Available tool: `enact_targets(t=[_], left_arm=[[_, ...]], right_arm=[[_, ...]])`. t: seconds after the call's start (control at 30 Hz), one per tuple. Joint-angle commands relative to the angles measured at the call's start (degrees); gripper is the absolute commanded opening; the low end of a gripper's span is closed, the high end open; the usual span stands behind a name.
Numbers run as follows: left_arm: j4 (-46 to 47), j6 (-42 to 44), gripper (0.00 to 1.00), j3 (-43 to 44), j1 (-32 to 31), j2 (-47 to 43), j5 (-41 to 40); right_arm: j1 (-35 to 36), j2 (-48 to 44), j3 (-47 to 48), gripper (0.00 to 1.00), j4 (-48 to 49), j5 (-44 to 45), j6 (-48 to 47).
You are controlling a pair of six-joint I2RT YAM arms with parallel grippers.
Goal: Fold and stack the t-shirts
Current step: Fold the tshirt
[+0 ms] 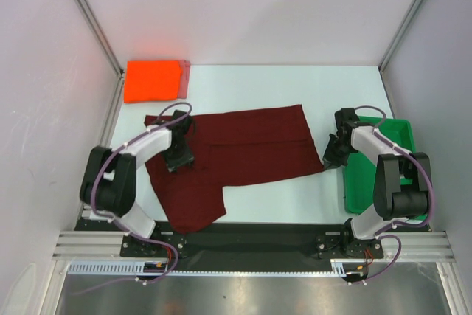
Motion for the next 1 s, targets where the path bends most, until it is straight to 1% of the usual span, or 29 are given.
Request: enact_targets(t=[0.0, 0.03, 0.17, 0.33, 0.37, 0.43, 0.53, 0.57, 0.63, 0.67, 0.7, 0.73, 0.77, 0.8, 0.83, 0.87, 0.9, 0.97], left_arm=[[2.13, -0.42, 0.51, 9.95, -1.76, 4.86, -0.33], [1.77, -0.33, 0.51, 11.64, -2.20, 7.23, -0.51], [0.45, -0.59, 0.51, 17.26, -4.84, 10.50, -0.34], [0.01, -0.15, 0.52, 17.19, -5.55, 10.24, -0.51], [-1.30, 0.02, 0.52, 17.02, -5.64, 9.45, -0.69], [-2.80, -0.06, 0.54, 15.96, -5.64, 7.52, -0.69], [-5.96, -1.99, 0.56, 11.14, -5.64, 0.41, -0.51], [-7.97, -3.82, 0.56, 7.91, -5.72, -4.57, -0.34], [-10.09, -5.68, 0.58, 4.20, -5.81, -9.69, 1.50], [-11.49, -7.25, 0.59, 0.35, -6.16, -12.15, 2.29], [-12.29, -8.05, 0.59, -1.34, -6.51, -17.13, 2.82], [-13.08, -8.67, 0.59, -2.92, -6.95, -19.27, 3.61], [-14.91, -9.63, 0.59, -5.37, -7.91, -21.21, 3.71], [-15.98, -10.16, 0.59, -6.36, -8.53, -24.79, 3.71], [-16.86, -10.52, 0.59, -7.15, -9.58, -26.05, 3.62], [-19.13, -11.57, 0.59, -8.55, -10.20, -27.54, 3.18], [-20.19, -12.36, 0.59, -9.17, -10.99, -30.08, 2.92], [-21.34, -14.98, 0.57, -11.27, -14.94, -32.47, 2.04]], right_arm=[[-1.40, 0.53, 3.10, 0.00, -0.82, 3.46, -2.34], [-1.66, 0.62, 3.19, 0.00, -0.90, 5.38, -2.52], [-2.63, -0.08, 3.37, 0.00, -1.78, 8.12, -2.43], [-2.63, -1.23, 3.19, 0.00, -2.31, 10.93, -2.17], [-4.11, -1.14, 3.28, 0.00, -2.31, 10.59, -2.26], [-4.13, -0.97, 3.71, 0.00, -2.49, 9.10, -2.08], [-4.13, -0.96, 4.33, 0.00, -2.66, 7.86, -2.08], [-4.13, -1.05, 4.77, 0.00, -2.66, 7.60, -2.08], [-4.04, -0.88, 5.21, 0.00, -2.57, 6.81, -2.26], [-3.86, -0.27, 5.65, 0.00, -2.31, 6.54, -2.26], [-3.69, 0.00, 5.91, 0.00, -2.14, 6.11, -2.26], [-3.60, 0.35, 6.00, 0.00, -2.05, 5.84, -2.17], [-3.25, 1.14, 6.52, 0.00, -2.22, 5.58, -2.26], [-3.25, 1.49, 6.70, 0.00, -2.31, 5.31, -2.26], [-3.25, 1.58, 6.79, 0.00, -2.31, 5.31, -2.34], [-1.33, 1.50, 6.88, 0.00, -2.31, 5.40, -2.35], [-1.05, 1.32, 6.79, 0.00, -2.31, 5.57, -2.35], [-0.52, 0.97, 6.71, 0.00, -2.22, 5.57, -2.35]])
